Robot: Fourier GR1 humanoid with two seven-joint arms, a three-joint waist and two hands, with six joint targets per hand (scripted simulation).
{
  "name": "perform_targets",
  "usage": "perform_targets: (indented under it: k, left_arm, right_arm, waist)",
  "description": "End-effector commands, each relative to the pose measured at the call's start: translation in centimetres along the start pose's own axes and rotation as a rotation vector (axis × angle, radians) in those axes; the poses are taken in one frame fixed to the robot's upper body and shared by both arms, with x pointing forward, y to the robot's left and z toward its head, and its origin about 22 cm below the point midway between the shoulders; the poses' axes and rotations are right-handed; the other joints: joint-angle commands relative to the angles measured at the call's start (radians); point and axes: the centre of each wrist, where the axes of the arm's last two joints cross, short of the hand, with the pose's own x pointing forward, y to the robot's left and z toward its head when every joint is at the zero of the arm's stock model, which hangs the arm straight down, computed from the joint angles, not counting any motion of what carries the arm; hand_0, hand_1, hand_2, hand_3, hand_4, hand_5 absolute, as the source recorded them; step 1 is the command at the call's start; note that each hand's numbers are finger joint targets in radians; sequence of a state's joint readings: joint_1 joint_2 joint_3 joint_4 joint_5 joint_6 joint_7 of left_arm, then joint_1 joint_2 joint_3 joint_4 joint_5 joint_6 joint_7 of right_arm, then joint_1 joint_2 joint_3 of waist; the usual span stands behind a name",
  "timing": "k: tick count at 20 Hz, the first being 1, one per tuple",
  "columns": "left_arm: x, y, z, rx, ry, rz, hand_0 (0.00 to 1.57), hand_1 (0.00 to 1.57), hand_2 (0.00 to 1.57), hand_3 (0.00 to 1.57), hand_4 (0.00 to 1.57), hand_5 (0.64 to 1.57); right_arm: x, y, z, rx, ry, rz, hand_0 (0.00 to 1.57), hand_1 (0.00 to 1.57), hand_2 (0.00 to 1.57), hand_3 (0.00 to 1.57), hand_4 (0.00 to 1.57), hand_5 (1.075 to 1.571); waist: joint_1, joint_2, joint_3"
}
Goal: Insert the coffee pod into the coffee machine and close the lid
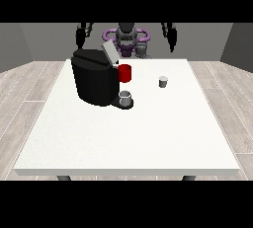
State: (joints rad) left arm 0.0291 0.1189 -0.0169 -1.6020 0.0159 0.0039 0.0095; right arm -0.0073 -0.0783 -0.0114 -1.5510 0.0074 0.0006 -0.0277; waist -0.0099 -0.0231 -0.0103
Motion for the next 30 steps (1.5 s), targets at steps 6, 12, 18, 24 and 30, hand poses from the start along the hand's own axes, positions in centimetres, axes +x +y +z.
perform_targets:
  k: [6,12,18,24,30]
  left_arm:
    - [1.9,2.4,-0.3,-0.212,-0.108,-0.299,0.0,0.0,0.0,0.0,0.0,1.571]
    - [2.6,8.0,-3.6,-0.182,-0.085,-0.52,0.0,0.0,0.0,0.0,0.0,1.571]
    - [3.9,10.0,-7.1,-0.135,0.003,-0.627,0.0,0.0,0.0,0.0,0.0,1.571]
    - [3.7,11.5,-9.0,-0.178,0.097,-0.7,0.0,0.0,0.0,0.0,0.0,1.571]
    - [3.8,10.3,-10.8,-0.232,0.08,-0.805,0.0,0.0,0.0,0.0,0.0,1.571]
  right_arm:
    - [-1.4,-1.7,0.3,-0.002,0.065,-0.017,0.0,0.0,0.0,0.0,0.0,1.571]
    - [1.7,0.4,-1.7,-0.098,-0.108,0.148,0.0,0.0,0.0,0.0,0.0,1.571]
    - [3.0,3.4,-2.0,-0.029,-0.16,0.128,0.0,0.0,0.0,0.0,0.0,1.571]
    - [3.7,5.2,-2.3,-0.006,-0.146,0.081,0.0,0.0,0.0,0.0,0.0,1.571]
    - [3.2,4.7,-4.2,-0.056,-0.087,0.138,0.0,0.0,0.0,0.0,0.0,1.571]
  waist:
    - [0.013,0.0,0.0112]
    - [-0.093,0.134,0.0099]
    - [-0.168,0.183,0.01]
    - [-0.192,0.217,0.01]
    - [-0.138,0.245,0.0103]
